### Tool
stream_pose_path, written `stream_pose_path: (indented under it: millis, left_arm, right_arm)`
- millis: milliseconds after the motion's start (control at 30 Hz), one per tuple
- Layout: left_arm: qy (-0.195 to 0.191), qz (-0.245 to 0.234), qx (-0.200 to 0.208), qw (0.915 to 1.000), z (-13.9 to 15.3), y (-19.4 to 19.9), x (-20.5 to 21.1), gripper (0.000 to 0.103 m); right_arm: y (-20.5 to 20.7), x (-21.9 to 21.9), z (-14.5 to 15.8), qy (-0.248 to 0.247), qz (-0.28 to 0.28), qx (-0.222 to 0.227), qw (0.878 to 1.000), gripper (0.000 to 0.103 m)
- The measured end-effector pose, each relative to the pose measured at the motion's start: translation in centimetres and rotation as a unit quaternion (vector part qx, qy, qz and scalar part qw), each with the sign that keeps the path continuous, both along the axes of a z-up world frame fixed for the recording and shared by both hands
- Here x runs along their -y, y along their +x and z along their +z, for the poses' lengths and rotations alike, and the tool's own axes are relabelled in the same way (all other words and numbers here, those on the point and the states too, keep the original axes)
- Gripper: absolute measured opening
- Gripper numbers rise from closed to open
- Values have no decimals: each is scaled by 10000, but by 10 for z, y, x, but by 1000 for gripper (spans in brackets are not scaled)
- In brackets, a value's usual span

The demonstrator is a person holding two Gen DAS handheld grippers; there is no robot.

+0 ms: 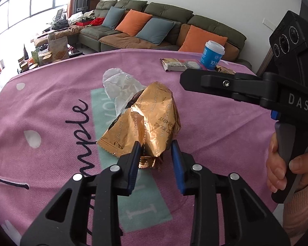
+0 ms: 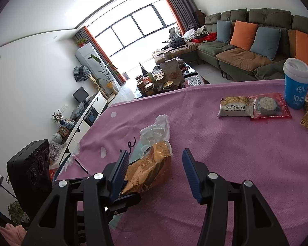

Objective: Collect trash
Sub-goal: 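Return to the table and grasp the crumpled gold foil wrapper with the left gripper, then grasp the white tissue with the right gripper while the left gripper holds the gold wrapper, then carry the gold wrapper and white tissue over the teal bin with both grippers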

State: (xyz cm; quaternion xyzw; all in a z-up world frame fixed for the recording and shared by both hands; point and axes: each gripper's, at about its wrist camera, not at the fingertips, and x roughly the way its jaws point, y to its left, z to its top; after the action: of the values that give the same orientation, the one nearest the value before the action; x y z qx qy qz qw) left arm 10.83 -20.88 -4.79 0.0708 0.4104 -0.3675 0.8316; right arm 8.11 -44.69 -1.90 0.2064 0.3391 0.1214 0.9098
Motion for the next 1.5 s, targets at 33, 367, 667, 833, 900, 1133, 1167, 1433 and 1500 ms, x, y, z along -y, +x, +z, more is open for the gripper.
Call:
stream_pose_path:
  millis: [33, 367, 667, 833, 900, 1133, 1167, 1433, 1500]
  left_arm:
    - [-17, -7, -1, 10000, 0, -1, -2, 29]
    - [-299, 16, 139, 9995, 15, -24, -42, 25]
    - [-339, 651, 275, 9969, 23, -32, -108, 25]
    - [-345, 1012, 256, 9939, 21, -33, -143, 25]
    - [-332, 1140, 264, 9926, 22, -35, -155, 25]
    - [-293, 1456, 314, 9884, 22, -43, -191, 25]
    - [-265, 1490, 339, 9879, 24, -41, -193, 25]
    - [-170, 1674, 463, 9847, 29, -50, -209, 25]
    - [-176, 1722, 474, 9838, 29, -52, -214, 25]
  right_arm:
    - [1, 0, -1, 9, 15, -10, 10000, 52]
    - [33, -12, -7, 80, 143, -196, 9997, 52]
    - [72, -27, -23, -282, 36, -625, 9976, 51]
    - [80, -34, -32, -363, 17, -781, 9963, 40]
    - [80, -37, -34, -379, 33, -817, 9959, 34]
    - [77, -44, -32, -396, 118, -769, 9962, 14]
    - [75, -45, -31, -371, 136, -744, 9964, 13]
    - [50, -69, -13, -175, 488, -392, 9979, 12]
    - [43, -77, -7, -138, 622, -286, 9976, 12]
